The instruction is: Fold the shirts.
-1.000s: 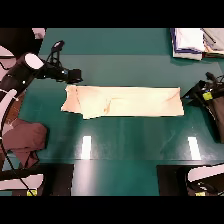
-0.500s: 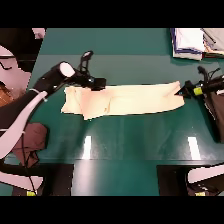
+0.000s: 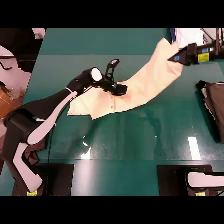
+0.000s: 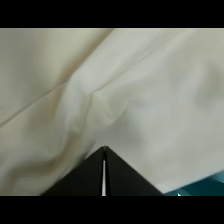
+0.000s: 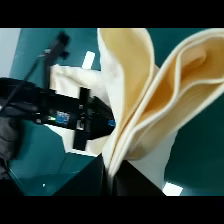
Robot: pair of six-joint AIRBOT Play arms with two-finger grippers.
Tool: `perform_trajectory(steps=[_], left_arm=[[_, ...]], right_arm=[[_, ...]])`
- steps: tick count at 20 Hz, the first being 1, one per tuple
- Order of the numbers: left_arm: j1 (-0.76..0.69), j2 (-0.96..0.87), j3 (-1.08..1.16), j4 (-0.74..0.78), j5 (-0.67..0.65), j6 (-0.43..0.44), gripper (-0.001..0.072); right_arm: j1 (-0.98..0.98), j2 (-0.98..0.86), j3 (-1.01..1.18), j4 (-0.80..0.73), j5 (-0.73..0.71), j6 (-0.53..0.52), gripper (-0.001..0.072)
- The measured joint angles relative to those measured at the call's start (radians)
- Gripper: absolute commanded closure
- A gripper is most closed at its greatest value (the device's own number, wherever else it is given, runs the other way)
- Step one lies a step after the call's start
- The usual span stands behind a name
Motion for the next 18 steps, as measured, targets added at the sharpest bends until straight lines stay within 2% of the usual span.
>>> perform_trajectory(steps=[5, 10, 14, 18], left_arm=[[-0.01, -0.048, 0.031, 0.003, -0.007, -0.043, 0.0686], [0.0, -0.045, 0.044, 0.013, -0.013, -0.049, 0.0685], [0.1, 0.079, 0.051, 0.059, -0.054, -0.045, 0.0685], [0.267, 0.281, 0.053, 0.178, -0.117, -0.041, 0.0685]], right_arm=[[0.142, 0.015, 0.061, 0.033, -0.043, 0.015, 0.0697], [0.269, 0.017, 0.074, 0.042, -0.121, 0.016, 0.0697], [0.373, -0.008, 0.077, 0.045, -0.182, 0.011, 0.0697], [0.531, -0.106, 0.108, 0.046, -0.277, -0.021, 0.0694]])
